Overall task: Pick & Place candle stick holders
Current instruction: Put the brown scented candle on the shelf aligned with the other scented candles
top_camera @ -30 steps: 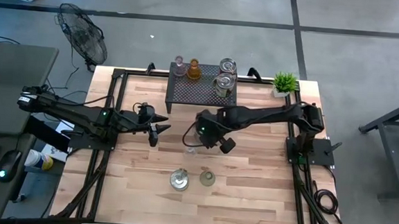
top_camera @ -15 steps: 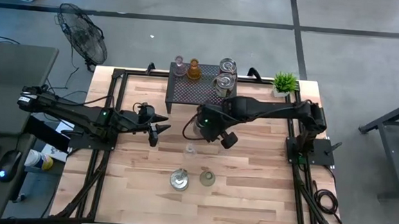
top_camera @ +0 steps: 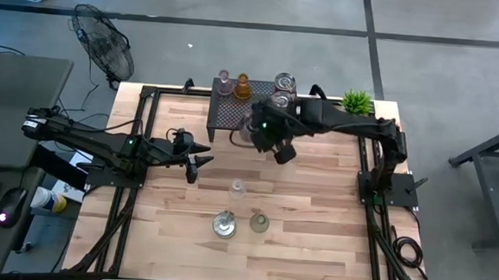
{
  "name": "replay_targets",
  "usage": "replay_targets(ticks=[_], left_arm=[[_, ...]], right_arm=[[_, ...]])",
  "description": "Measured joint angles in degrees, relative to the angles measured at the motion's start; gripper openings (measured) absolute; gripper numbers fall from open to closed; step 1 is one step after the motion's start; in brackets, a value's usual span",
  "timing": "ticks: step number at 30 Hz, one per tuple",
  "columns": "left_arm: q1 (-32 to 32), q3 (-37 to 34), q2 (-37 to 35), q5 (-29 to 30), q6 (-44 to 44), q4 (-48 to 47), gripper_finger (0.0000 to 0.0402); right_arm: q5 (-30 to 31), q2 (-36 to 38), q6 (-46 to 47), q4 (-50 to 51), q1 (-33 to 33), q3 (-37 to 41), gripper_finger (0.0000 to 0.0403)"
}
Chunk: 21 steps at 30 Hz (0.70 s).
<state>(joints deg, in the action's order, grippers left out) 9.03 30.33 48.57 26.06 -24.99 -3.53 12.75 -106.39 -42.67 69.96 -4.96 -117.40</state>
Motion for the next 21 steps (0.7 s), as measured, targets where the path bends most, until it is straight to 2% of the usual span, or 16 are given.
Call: replay_targets(ticks=[10,16,21], left_arm=[[0.00,0.00,0.00,-0.02,0.01,0.00,0.0166],[0.01,0.00,0.00,-0.07,0.02,-0.02,0.0166],[0.01,0.00,0.00,-0.11,0.02,0.00,0.0166]], right_arm=[[-2.22,-0.22,-1.15,-3.89,-8.61,0.13,0.0000],[-5.80,-0.38,-2.82,-5.83,-11.06,0.13,0.0000],[-5.62,-1.13,-5.26,-6.89,-12.75,0.22,0.0000]])
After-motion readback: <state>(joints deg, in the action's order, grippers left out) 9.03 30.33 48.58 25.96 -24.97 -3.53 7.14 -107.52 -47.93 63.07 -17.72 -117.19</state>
